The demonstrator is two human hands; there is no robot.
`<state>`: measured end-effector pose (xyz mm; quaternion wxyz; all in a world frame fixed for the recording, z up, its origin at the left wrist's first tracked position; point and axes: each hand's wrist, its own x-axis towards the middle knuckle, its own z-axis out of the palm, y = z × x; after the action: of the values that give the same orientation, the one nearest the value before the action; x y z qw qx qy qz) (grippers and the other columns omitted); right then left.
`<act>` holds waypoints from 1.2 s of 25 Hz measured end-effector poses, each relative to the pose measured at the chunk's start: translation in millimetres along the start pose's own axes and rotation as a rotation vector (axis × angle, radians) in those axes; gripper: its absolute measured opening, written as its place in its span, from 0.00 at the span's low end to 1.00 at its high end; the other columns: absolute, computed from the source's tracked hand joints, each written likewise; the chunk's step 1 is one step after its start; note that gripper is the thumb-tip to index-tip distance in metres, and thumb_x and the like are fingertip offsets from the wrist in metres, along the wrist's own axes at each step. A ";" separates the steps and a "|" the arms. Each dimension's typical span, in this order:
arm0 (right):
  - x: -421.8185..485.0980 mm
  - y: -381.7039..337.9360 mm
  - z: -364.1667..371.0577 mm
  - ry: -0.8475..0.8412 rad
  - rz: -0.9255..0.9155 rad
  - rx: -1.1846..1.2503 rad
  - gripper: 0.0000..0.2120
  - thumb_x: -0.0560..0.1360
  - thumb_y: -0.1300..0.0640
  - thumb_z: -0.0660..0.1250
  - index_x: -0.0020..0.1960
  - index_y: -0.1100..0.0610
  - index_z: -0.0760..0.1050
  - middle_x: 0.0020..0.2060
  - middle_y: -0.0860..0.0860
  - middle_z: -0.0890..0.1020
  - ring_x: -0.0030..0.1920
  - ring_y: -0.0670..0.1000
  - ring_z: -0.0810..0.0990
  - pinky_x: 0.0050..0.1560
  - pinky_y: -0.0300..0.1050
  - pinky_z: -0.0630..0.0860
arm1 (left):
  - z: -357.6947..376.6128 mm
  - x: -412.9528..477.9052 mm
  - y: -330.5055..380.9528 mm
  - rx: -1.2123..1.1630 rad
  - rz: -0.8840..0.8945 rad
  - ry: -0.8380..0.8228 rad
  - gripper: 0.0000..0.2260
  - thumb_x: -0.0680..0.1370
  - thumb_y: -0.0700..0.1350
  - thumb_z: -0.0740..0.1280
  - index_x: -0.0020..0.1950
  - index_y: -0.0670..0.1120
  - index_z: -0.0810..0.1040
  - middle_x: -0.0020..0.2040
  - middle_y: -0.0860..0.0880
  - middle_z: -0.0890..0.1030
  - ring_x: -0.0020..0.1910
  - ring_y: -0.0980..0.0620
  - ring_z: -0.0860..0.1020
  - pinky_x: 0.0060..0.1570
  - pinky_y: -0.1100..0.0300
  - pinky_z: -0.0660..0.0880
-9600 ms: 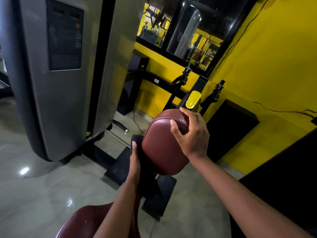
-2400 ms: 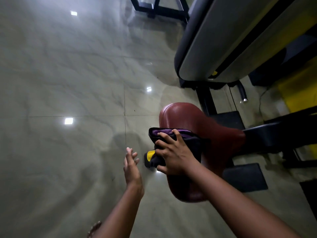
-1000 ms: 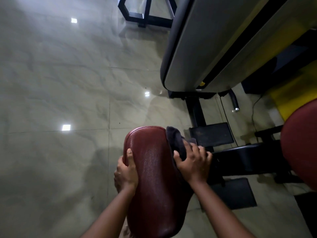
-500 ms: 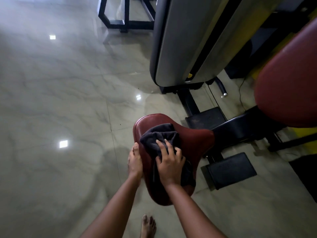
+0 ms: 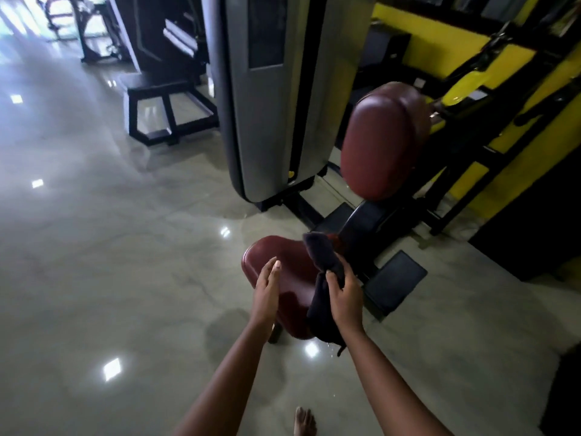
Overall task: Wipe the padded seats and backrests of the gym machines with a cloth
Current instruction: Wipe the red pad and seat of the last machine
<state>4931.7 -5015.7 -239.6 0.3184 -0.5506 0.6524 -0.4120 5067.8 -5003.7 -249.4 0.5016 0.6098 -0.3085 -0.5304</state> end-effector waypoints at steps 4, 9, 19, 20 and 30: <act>-5.1 -19.6 -43.0 0.086 0.105 0.170 0.18 0.79 0.61 0.59 0.69 0.60 0.67 0.63 0.57 0.75 0.64 0.56 0.73 0.52 0.32 0.64 | 25.3 -16.4 35.2 0.026 0.016 -0.100 0.17 0.82 0.50 0.55 0.69 0.48 0.70 0.68 0.49 0.72 0.69 0.52 0.69 0.71 0.56 0.61; -4.3 -22.2 -80.6 0.191 0.149 0.331 0.16 0.79 0.59 0.59 0.66 0.59 0.69 0.60 0.55 0.76 0.63 0.55 0.73 0.59 0.45 0.69 | 65.3 -27.5 62.5 0.038 0.030 -0.296 0.09 0.82 0.47 0.54 0.51 0.53 0.74 0.51 0.53 0.78 0.48 0.60 0.76 0.42 0.74 0.72; -153.8 10.7 -186.2 0.734 0.341 0.323 0.08 0.78 0.56 0.61 0.56 0.52 0.74 0.51 0.51 0.80 0.53 0.51 0.78 0.53 0.44 0.73 | 155.7 -119.5 23.6 0.288 -0.004 -0.924 0.12 0.81 0.54 0.56 0.57 0.53 0.76 0.59 0.51 0.78 0.63 0.52 0.73 0.69 0.53 0.64; -179.6 13.4 -195.8 0.807 0.371 0.318 0.07 0.78 0.56 0.62 0.55 0.52 0.75 0.50 0.51 0.80 0.53 0.52 0.78 0.54 0.46 0.72 | 163.9 -137.2 13.7 0.307 0.001 -0.979 0.14 0.81 0.54 0.56 0.60 0.51 0.76 0.62 0.50 0.77 0.63 0.52 0.73 0.69 0.53 0.63; -470.0 58.2 -319.3 1.481 0.669 0.248 0.11 0.79 0.52 0.60 0.58 0.54 0.74 0.48 0.54 0.81 0.51 0.55 0.78 0.53 0.51 0.73 | 242.4 -434.8 -93.1 0.512 -0.033 -1.641 0.23 0.81 0.56 0.55 0.74 0.52 0.62 0.75 0.52 0.63 0.74 0.51 0.61 0.71 0.54 0.56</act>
<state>4717.3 -4491.8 -163.1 -0.0301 0.1268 0.7730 -0.6209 4714.1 -4649.2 -174.2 -0.0411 0.1322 -0.6749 -0.7248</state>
